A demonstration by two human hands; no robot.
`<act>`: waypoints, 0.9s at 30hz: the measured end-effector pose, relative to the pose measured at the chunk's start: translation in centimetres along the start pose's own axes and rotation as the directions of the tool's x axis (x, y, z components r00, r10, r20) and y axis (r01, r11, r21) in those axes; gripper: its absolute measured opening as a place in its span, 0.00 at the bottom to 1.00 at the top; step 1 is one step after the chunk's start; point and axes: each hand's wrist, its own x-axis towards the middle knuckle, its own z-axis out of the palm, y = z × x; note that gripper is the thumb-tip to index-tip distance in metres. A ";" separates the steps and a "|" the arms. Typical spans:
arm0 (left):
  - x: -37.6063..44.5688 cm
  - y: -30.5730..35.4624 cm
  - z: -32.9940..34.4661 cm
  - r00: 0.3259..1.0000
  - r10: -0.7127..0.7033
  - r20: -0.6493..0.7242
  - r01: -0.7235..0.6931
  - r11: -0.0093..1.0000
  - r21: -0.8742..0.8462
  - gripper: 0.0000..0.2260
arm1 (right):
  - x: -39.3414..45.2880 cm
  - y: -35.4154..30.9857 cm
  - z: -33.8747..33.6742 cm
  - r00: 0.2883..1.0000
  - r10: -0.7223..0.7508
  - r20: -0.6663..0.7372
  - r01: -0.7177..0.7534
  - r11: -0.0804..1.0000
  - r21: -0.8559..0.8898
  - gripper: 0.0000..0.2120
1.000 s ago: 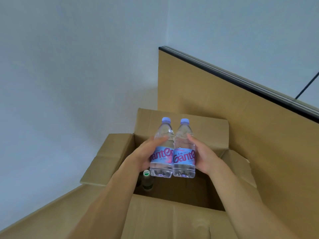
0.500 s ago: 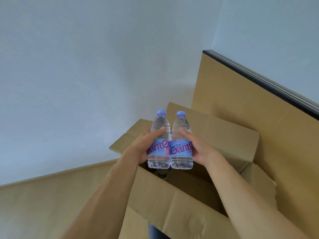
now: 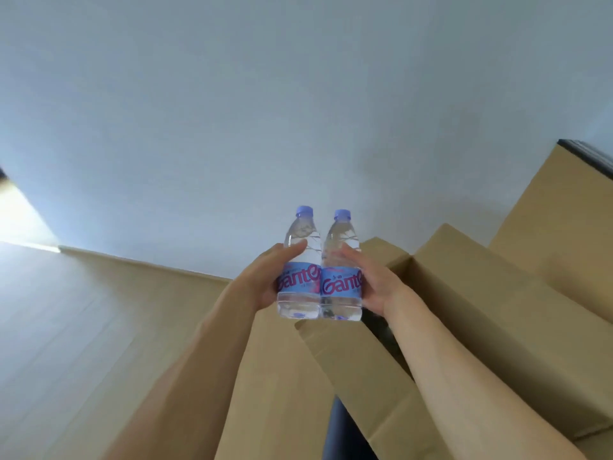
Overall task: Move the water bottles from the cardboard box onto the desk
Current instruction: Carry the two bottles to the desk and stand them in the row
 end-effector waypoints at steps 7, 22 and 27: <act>-5.7 2.3 -11.6 0.976 0.092 -0.197 -0.109 0.991 -0.079 0.20 | 6.2 1.5 11.9 0.969 0.078 0.235 -0.045 0.989 -0.141 0.26; -20.8 3.7 -38.2 0.839 0.079 -0.538 -0.207 0.961 -0.181 0.21 | 14.6 12.0 42.3 0.762 0.307 0.571 -0.141 0.938 -0.317 0.23; -25.1 3.5 -43.9 0.791 0.069 -0.607 -0.210 0.964 -0.163 0.25 | 16.4 15.2 49.9 0.678 0.344 0.650 -0.088 0.915 -0.393 0.28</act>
